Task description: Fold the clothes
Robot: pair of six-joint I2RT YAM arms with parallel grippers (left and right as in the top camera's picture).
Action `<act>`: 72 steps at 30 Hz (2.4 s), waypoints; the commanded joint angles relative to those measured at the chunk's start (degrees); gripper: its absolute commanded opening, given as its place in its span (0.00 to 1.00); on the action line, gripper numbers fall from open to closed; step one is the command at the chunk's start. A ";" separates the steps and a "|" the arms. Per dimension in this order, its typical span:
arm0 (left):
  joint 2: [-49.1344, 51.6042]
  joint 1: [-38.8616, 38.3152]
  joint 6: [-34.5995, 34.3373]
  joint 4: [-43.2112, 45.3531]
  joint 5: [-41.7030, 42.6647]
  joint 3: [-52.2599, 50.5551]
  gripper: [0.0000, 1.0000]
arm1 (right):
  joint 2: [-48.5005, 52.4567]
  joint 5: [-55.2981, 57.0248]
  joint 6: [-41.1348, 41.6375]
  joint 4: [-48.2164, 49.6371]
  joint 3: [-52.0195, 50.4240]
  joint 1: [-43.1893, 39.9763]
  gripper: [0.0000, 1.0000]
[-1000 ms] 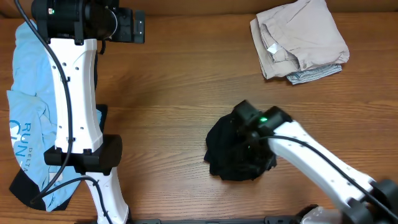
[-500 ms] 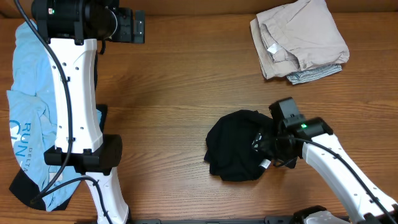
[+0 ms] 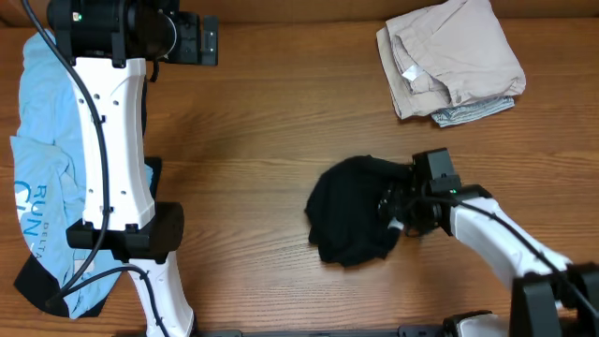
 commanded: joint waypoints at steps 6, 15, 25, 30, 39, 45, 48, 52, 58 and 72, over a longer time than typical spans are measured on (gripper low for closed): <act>-0.02 0.11 1.27 -0.07 -0.33 0.00 1.00 | 10.40 -1.53 -10.45 -2.23 8.63 0.02 0.72; 0.13 0.11 1.27 -0.11 -0.33 0.00 1.00 | 10.38 0.46 -13.75 -24.94 27.41 0.02 0.81; 0.15 0.11 1.29 -0.26 -0.35 0.00 1.00 | 10.51 1.95 -1.20 -29.83 21.46 0.04 0.84; 0.17 0.11 1.27 -0.22 -0.35 0.00 1.00 | 10.51 -1.29 -1.33 -19.67 12.85 0.17 0.78; 0.17 0.11 1.27 -0.22 -0.33 0.00 1.00 | 10.51 -6.21 -4.17 -6.64 5.49 1.16 0.51; 0.17 0.11 1.25 -0.26 -0.33 0.00 1.00 | 10.40 -11.43 -6.08 -2.75 6.43 0.59 0.04; 0.17 0.11 1.22 -0.66 -0.33 0.00 1.00 | 9.25 -16.90 -6.43 -2.16 9.40 -1.44 0.04; 0.17 0.11 1.09 -1.38 -0.33 0.00 1.00 | 6.12 -23.41 -7.34 -1.90 15.17 -4.31 0.04; 0.17 0.11 1.05 -1.55 -0.33 0.00 1.00 | 3.39 -24.92 -5.75 -1.66 29.68 -9.53 0.04; 0.20 0.11 0.83 -1.51 -0.33 0.00 1.00 | 7.08 -19.63 10.71 36.06 35.67 -19.82 0.04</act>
